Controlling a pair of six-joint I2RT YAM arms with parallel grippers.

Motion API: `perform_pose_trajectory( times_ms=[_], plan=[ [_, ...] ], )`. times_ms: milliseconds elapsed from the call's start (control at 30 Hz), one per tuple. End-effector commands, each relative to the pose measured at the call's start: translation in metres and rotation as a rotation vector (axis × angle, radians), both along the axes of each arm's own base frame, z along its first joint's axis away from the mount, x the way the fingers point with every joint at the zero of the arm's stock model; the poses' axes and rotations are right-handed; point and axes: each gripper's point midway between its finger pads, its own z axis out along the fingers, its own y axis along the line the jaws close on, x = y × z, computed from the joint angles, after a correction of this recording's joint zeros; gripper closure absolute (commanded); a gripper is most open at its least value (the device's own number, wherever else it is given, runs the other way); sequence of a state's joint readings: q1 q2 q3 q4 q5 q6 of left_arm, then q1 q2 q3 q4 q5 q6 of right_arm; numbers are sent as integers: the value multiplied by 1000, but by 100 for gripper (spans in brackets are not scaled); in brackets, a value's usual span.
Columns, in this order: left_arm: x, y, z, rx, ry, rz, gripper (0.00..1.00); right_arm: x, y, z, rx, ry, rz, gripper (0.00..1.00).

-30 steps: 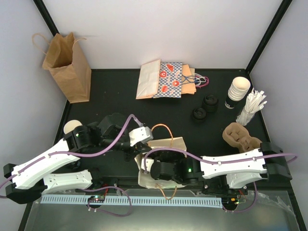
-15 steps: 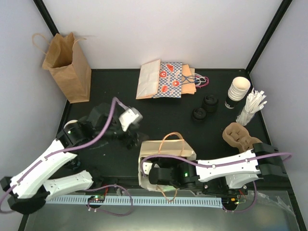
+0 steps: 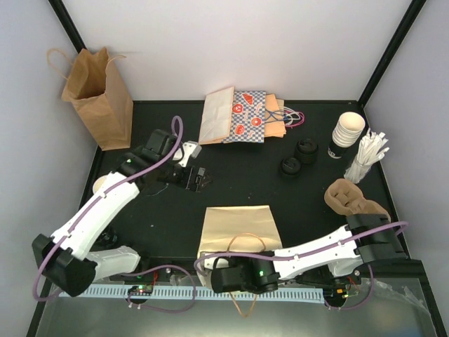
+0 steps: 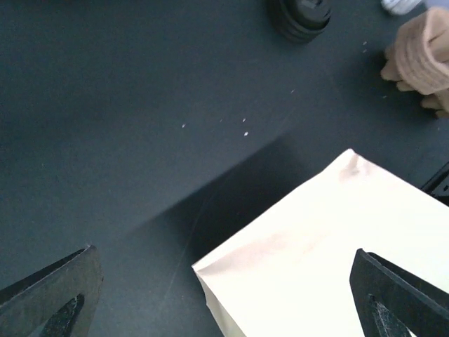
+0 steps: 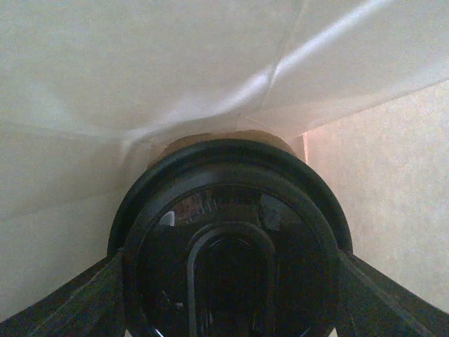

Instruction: Pack the takeout coffee

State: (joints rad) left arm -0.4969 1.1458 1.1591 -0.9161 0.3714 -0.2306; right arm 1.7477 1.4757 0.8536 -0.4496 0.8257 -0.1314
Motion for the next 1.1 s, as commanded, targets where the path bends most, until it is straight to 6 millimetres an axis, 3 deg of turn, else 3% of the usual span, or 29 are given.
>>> perform_pose_trajectory(
  times_ms=[0,133,367,700,1067],
  plan=[
    [2,-11,-22,-35,98,-12,1,-3,-2,-11,-48,-40,-19,65],
    [-5,-29,-50,-108,200,-73,11,-5,1,-12,-42,-43,-25,65],
    [-4,-39,-88,-104,275,-72,16,0,0,-2,-25,-114,-38,65],
    [6,-54,-112,-97,322,-81,21,5,-3,16,-6,-158,-49,65],
    [25,-76,-146,-114,382,-110,30,2,-5,11,6,-56,-7,65]
  ],
)
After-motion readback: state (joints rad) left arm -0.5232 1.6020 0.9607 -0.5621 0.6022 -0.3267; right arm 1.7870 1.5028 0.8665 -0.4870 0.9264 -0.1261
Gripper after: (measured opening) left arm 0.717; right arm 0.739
